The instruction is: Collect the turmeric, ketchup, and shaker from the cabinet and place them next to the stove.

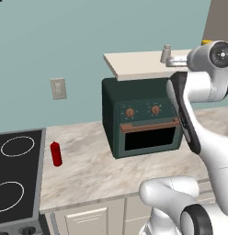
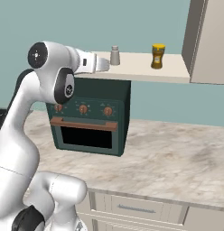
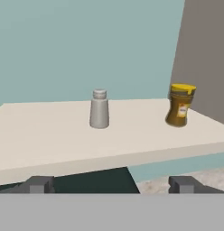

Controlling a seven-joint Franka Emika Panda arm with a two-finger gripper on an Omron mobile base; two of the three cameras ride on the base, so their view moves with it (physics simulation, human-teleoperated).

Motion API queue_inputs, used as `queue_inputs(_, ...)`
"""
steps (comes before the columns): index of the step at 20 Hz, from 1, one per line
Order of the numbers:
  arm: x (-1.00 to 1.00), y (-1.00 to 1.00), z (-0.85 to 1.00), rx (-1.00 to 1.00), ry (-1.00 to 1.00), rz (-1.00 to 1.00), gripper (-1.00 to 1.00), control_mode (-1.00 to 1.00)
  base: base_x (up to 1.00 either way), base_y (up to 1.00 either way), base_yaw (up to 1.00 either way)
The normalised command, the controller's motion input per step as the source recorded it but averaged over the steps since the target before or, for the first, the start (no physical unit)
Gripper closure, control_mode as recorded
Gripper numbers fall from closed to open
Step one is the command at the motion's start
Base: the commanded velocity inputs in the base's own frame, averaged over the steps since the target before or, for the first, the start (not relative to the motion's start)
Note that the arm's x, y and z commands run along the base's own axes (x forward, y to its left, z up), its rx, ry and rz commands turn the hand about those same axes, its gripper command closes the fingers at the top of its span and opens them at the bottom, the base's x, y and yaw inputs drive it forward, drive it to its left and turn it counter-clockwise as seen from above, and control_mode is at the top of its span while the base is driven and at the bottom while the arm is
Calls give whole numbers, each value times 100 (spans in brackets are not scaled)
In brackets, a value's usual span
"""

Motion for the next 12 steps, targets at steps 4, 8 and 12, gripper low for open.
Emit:
queue_inputs(4, 21, -24, 0, 11, 2, 2, -100, -100, 0, 0, 0)
queue_inputs(8, 25, -3, 0, 2, 0, 0, -100, -100, 0, 0, 0)
queue_inputs(12, 29, 0, 12, 0, 0, 0, -100, -100, 0, 0, 0)
